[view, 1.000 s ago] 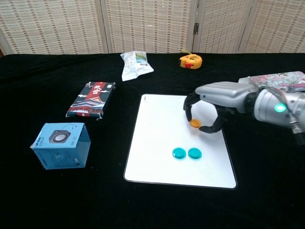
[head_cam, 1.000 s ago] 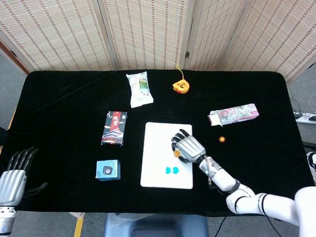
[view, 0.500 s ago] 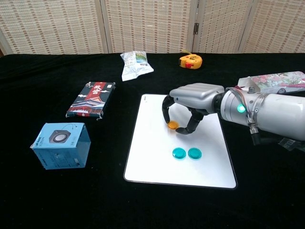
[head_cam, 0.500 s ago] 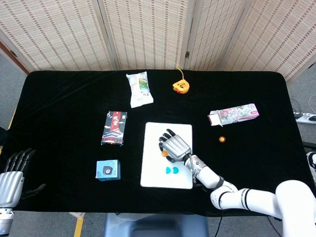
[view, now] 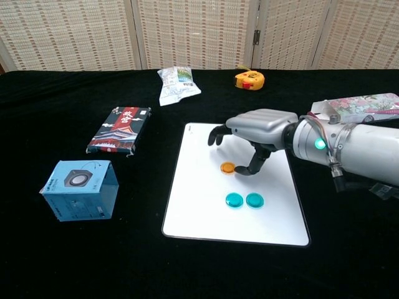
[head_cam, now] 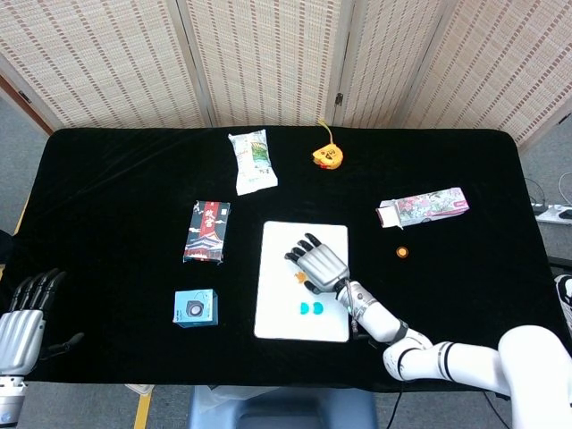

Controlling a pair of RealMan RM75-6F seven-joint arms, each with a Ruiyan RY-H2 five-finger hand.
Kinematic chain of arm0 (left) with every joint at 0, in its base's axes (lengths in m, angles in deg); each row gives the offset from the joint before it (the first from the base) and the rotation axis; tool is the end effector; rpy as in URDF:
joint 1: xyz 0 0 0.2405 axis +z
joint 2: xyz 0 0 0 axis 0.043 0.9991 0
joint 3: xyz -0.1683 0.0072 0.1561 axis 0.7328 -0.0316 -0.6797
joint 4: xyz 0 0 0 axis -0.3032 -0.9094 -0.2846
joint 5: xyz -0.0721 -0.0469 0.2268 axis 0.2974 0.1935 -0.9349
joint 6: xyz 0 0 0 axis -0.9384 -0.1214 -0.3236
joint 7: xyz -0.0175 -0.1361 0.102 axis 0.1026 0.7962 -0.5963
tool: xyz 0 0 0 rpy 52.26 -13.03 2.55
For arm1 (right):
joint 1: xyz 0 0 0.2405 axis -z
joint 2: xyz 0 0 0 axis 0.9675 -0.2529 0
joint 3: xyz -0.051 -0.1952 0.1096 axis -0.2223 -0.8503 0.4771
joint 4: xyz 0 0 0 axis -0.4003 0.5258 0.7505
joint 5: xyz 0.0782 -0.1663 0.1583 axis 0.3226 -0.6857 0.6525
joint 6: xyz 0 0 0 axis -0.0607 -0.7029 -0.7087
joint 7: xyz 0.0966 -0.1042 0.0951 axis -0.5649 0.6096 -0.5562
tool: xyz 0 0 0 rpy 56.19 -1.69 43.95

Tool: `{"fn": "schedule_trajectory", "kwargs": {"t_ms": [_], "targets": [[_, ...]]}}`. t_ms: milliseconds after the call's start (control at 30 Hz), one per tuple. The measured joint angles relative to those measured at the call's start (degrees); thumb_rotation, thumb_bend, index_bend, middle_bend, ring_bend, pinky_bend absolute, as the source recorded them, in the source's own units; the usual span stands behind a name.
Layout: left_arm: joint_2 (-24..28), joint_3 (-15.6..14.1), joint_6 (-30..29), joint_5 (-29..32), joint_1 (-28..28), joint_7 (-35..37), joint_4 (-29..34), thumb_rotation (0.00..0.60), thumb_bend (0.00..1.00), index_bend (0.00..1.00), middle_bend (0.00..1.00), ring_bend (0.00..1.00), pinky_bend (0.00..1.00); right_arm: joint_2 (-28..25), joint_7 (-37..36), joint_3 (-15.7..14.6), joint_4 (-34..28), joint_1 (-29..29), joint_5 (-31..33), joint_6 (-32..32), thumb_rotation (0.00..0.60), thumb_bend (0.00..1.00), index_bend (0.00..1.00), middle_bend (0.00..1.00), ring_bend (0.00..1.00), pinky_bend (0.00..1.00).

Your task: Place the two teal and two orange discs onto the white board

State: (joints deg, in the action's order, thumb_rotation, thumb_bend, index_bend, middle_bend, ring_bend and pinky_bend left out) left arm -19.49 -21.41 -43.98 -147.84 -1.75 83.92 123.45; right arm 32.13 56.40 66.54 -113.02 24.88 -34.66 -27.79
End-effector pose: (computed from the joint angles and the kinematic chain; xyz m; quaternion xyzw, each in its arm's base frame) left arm -0.2987 0.1991 0.1029 -0.5889 -0.4048 -0.4015 0.5729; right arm -0.0951 -0.3538 -0.1122 0.8290 -0.3256 0.3004 0.3414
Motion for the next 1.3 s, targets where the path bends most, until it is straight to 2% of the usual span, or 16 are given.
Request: {"fn": "schedule_trajectory", "kwargs": {"t_ms": [133,333,567,1033,1300], "targets": [[-0.1,0.07,0.02,0.01,-0.04,0.27,-0.28,0.6,0.15,0.04,0.08,0.02,0.0,-1.8,-0.54,0.0,-0.72,1.54,0.12,-2.73,0.6,0.44,0.21,0.23,0.11,0.04],[-0.59,0.13,0.36,-0.11,-0.33,0.56,-0.74,0.6,0.15,0.04,0.08,0.02,0.0,-6.92,-2.44,-0.71,-1.06,6.79,1.95,-7.45,0.6,0.44,0.31,0.23,0.12,0.04],[-0.85,0.21,0.74,-0.41,-0.81,-0.07,-0.4,0.6,0.15,0.04,0.08,0.02,0.0,-10.18,-5.71,-2.5,1.79,11.53,3.78,-8.84,0.6,0.44,0.35,0.23,0.11,0.04],[-0.43,0.17,0.91,-0.53,-1.09,-1.39,1.04,0.6,0.15,0.04,0.08,0.02,0.0,-7.35,-10.32,-2.75,12.73,13.58,3.85,-5.22,0.6,0.44,0.38,0.23,0.12,0.04],[-0.37,0.06,1.1,-0.4,-1.11,-1.45,1.13,0.6,0.15,0.04,0.08,0.02,0.0,-5.73,-11.57,-2.11,15.79,13.71,3.11,-3.6,0.6,0.44,0.4,0.23,0.12,0.04]]}}
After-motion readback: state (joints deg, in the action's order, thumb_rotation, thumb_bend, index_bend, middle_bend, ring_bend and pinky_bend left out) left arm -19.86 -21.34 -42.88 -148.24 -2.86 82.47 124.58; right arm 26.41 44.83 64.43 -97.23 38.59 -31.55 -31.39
